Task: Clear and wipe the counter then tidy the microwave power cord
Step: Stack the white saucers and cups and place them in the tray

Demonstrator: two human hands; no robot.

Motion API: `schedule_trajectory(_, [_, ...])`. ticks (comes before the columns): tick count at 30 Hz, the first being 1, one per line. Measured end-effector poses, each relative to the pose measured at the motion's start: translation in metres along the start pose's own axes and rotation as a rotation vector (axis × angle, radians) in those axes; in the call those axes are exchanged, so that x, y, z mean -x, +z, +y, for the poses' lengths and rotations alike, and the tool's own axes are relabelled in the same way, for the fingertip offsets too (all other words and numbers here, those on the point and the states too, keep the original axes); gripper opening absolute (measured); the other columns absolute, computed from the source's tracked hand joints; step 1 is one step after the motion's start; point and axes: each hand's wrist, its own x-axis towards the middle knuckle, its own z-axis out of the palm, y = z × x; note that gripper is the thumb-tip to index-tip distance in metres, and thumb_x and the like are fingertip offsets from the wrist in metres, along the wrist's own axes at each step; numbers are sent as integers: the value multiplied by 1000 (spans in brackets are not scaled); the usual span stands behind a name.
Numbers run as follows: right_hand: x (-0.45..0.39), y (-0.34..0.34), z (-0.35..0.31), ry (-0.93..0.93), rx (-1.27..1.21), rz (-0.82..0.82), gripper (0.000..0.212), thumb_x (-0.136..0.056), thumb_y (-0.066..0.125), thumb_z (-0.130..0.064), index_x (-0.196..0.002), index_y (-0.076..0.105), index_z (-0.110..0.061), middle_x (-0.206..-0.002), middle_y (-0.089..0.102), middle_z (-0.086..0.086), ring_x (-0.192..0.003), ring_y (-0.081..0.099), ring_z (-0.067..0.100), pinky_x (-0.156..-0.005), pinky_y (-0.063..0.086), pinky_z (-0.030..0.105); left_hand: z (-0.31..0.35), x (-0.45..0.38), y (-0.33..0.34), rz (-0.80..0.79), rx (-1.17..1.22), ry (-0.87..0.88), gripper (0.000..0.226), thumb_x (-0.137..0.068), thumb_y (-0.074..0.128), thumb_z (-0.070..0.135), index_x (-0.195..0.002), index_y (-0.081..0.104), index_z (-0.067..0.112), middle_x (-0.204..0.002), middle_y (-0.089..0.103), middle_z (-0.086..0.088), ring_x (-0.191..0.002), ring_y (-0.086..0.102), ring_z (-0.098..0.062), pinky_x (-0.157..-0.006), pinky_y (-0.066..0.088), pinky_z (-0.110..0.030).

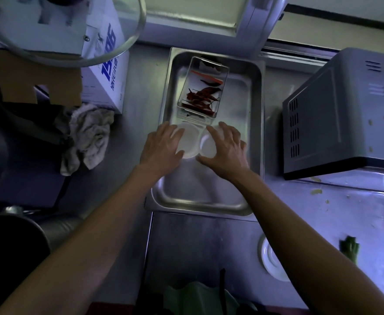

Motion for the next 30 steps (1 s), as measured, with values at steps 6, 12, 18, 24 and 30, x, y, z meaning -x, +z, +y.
schedule_trajectory(6, [-29, 17, -37, -110, 25, -12, 96, -74, 72, -62, -152, 23, -33, -161, 16, 7, -147, 12, 32, -110, 30, 57, -27, 22, -4, 83, 150, -132, 49, -85, 59, 19, -133, 51, 15, -124, 61, -10, -120, 49, -34, -94, 46, -53])
schedule_trajectory(12, [-46, 40, -54, -152, 83, -92, 99, -77, 72, -61, -154, 17, -32, -165, 5, 7, -150, 1, 34, -116, 24, 58, -38, 34, -1, 85, 144, -173, 38, -87, 53, 20, -125, 55, 17, -118, 63, -5, -113, 53, -30, -90, 49, -50])
schedule_trajectory(18, [-53, 57, -52, -149, 120, -184, 102, -80, 65, -66, -157, 7, -33, -166, -4, 9, -151, -5, 36, -119, 15, 59, -40, 39, 1, 89, 185, -191, 48, -86, 56, 17, -134, 53, 14, -129, 61, -7, -120, 52, -32, -95, 48, -51])
schedule_trajectory(24, [-57, 66, -50, -136, 124, -149, 100, -83, 59, -69, -157, 2, -34, -166, -7, 8, -152, -10, 35, -121, 10, 57, -40, 34, -3, 46, 231, -213, 49, -90, 57, 21, -138, 50, 15, -136, 58, -6, -125, 47, -31, -99, 45, -51])
schedule_trajectory(30, [-59, 71, -52, -103, 101, -145, 100, -84, 51, -75, -157, -3, -34, -165, -16, 8, -151, -16, 33, -121, -1, 58, -36, 34, -6, 23, 227, -186, 53, -92, 57, 22, -143, 49, 14, -140, 55, -7, -129, 45, -31, -103, 42, -51])
